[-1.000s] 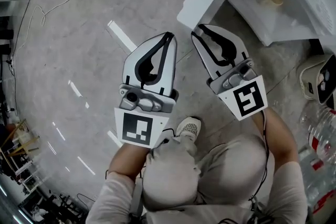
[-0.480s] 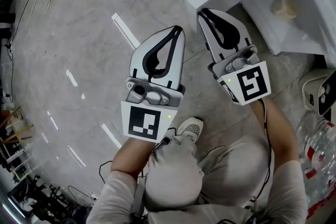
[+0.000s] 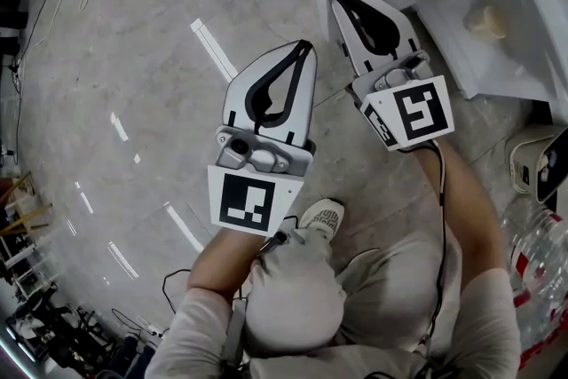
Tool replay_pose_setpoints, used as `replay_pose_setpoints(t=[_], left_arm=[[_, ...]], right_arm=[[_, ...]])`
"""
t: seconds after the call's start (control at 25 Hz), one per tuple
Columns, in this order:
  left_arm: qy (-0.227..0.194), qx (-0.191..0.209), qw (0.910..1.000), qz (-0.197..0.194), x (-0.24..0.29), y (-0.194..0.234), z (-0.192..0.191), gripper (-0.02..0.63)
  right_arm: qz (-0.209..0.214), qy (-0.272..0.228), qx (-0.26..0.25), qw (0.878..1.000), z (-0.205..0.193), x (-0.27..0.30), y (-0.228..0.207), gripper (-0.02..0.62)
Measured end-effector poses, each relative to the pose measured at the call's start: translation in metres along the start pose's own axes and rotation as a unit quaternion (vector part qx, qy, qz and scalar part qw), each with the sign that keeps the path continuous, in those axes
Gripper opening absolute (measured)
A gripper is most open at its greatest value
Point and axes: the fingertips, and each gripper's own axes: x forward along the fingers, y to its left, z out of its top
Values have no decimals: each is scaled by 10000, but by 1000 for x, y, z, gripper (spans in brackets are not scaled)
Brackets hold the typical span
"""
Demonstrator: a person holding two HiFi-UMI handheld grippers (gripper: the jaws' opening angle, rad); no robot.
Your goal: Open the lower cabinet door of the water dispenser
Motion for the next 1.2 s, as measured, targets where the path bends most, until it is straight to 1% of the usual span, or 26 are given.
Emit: replay_pose_setpoints(t=[0.16,0.32,0.52,0.64,0.84,0.92,1.0,1.08,1.2], left_arm=[[-24,-53,10000,-4,3,-1,1,3],[-56,-47,9999,-98,8,-8,4,3],[-149,-2,9996,-220,15,-23,8,3],[-215,-3,9995,-251,23,-34,9,3],[-266,-14,9989,-395,35,-54,19,3],[-284,-30,9988,-407,38,-59,36,3],[-287,-56,9986,-444,39,-64,64,3],[-282,-59,9980,-561,39,-70,101,3],[-279,-13,9967,-756,37,-75,169,3]], right_arm=[[-47,34,-26,10000,0,6,0,35],[-60,-68,125,9999,6,-6,-1,32],[-81,-193,146,9997,17,-47,-2,32],[-179,-268,182,9993,25,-74,-8,32],[-384,-318,66,9987,44,-118,-18,32],[-570,-328,72,9978,60,-139,-26,32],[-828,-326,136,9959,87,-165,-33,32],[-1135,-338,218,9927,124,-192,-38,32],[-1597,-361,233,9862,194,-228,-39,32]])
